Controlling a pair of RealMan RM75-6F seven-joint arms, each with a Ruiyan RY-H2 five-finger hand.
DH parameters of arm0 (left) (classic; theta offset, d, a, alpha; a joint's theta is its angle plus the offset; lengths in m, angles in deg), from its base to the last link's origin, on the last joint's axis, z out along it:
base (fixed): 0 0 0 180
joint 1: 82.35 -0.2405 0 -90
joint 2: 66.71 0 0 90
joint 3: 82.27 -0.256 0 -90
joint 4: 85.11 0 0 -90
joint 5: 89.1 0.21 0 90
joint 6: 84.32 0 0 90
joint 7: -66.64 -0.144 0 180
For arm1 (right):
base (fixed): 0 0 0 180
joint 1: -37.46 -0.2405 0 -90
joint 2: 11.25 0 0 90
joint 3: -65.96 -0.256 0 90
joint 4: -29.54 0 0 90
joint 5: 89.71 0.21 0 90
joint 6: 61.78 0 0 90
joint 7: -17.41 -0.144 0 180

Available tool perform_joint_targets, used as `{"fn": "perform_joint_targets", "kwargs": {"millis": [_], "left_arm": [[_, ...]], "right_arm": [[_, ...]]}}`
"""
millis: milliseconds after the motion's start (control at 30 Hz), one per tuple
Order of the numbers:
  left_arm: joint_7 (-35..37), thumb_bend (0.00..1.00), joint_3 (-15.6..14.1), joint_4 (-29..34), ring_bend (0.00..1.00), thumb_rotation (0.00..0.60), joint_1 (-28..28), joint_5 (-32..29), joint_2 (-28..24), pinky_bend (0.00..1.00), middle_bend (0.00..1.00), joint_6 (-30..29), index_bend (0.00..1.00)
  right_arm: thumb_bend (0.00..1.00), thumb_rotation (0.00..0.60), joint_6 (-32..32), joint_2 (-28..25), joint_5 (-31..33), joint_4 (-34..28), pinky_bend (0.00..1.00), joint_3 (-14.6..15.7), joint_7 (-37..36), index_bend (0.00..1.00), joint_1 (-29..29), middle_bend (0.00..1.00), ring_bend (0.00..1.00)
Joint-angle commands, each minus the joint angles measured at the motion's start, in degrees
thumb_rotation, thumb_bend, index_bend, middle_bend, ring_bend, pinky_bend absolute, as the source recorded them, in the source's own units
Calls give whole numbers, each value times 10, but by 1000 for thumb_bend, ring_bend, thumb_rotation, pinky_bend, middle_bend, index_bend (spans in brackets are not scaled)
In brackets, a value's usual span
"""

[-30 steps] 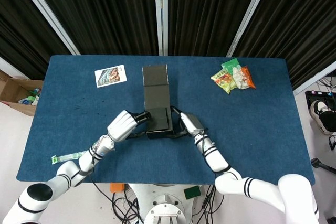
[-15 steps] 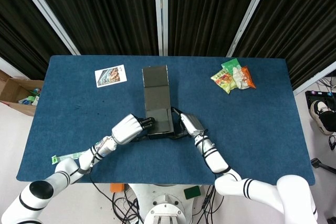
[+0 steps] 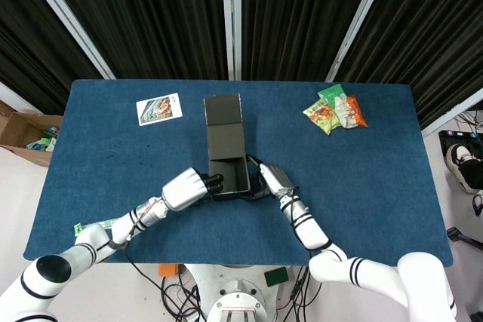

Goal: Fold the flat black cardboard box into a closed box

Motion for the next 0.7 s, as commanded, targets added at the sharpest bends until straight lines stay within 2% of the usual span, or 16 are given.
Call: {"fn": "perform_joint_targets", "kwargs": {"millis": [33,400,500,633,700], "left_arm": [[-13,189,-2,10,733,600,4,0,-8,984,453,10,458],[-69,189,-14,31,737,600,19,7,-24,984,431,53,461],[-98,191,-19,22,739,600,23,16,-24,986,454,53,527],[-111,190,-19,8,748,600,22,20,-20,989,569,39,672],[-105,191,-19,0,750,600,19,21,-17,989,610,30,707]], "right_arm": [[247,600,-1,0,-2,-1,1000,1,0,251,0,416,780],[248,600,0,-3,-4,-7,1000,2,-3,250,1,414,780],[248,600,0,-2,-4,-8,1000,3,-3,250,1,414,780],[247,600,-1,-2,-5,-11,1000,2,-7,250,2,414,780],[247,600,-2,-1,-6,-12,1000,2,-9,250,2,414,780]]}}
